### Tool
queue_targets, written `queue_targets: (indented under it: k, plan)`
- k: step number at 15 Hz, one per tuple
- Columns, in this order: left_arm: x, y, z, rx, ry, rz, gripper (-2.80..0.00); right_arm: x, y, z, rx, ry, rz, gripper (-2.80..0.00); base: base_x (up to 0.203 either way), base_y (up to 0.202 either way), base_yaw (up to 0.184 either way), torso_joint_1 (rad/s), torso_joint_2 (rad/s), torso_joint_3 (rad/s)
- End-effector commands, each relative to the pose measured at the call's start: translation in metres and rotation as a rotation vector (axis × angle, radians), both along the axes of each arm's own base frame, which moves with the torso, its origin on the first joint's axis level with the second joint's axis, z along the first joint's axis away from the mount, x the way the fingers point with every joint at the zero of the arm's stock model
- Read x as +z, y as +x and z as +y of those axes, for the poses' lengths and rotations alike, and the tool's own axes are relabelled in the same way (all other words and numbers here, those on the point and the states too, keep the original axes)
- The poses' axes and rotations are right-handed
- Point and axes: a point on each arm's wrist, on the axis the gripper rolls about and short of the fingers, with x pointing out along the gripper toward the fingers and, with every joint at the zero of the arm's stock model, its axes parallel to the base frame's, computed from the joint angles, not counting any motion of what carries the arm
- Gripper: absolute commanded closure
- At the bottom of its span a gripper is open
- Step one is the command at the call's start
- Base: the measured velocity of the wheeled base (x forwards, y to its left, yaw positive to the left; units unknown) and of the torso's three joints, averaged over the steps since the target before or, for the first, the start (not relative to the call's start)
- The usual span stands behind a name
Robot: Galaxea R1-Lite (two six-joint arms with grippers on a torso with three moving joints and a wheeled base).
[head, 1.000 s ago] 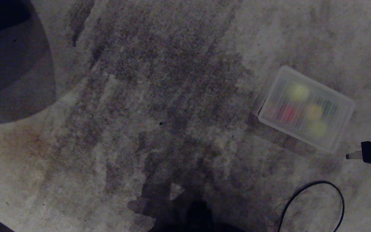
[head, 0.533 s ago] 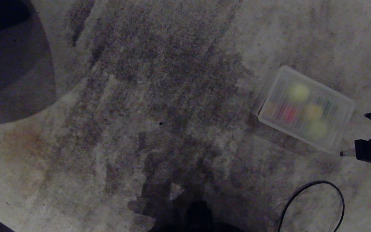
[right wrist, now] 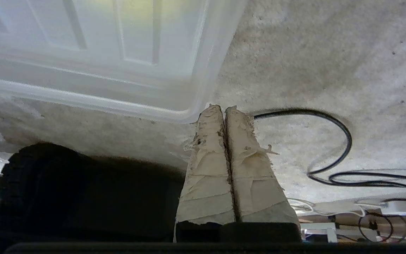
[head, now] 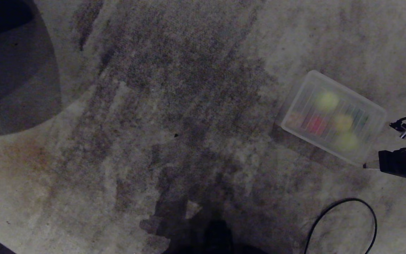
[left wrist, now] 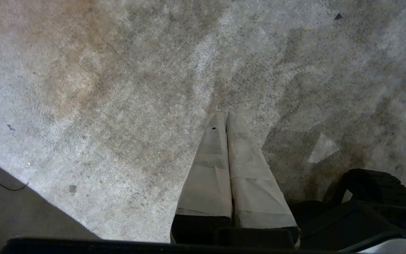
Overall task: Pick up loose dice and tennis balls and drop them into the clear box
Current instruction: Close the lid
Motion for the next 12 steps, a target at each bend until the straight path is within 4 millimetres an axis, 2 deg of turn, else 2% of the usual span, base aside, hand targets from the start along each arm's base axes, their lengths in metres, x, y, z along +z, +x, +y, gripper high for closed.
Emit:
queue_targets:
  k: [1,6,10,12]
  plan:
    - [0.000,0.000,0.000,0.001,0.000,0.002,0.00,0.000,0.004,0.002,0.011,0.001,-0.004,0.00,0.000,0.000,0.000,0.000,0.00,0.000]
    - [0.000,0.000,0.000,0.001,0.000,0.003,0.00,0.002,0.002,0.004,0.010,0.009,-0.015,0.00,0.000,0.000,0.000,0.000,0.00,0.000]
    - [0.000,0.000,0.000,0.002,0.000,0.003,0.00,0.015,-0.016,0.009,0.017,0.016,-0.039,0.00,0.000,0.000,0.000,0.000,0.00,0.000]
    - [0.000,0.000,0.000,0.002,0.000,0.001,0.00,0.021,-0.033,0.017,0.019,0.015,-0.044,0.00,0.000,0.000,0.000,0.000,0.00,0.000]
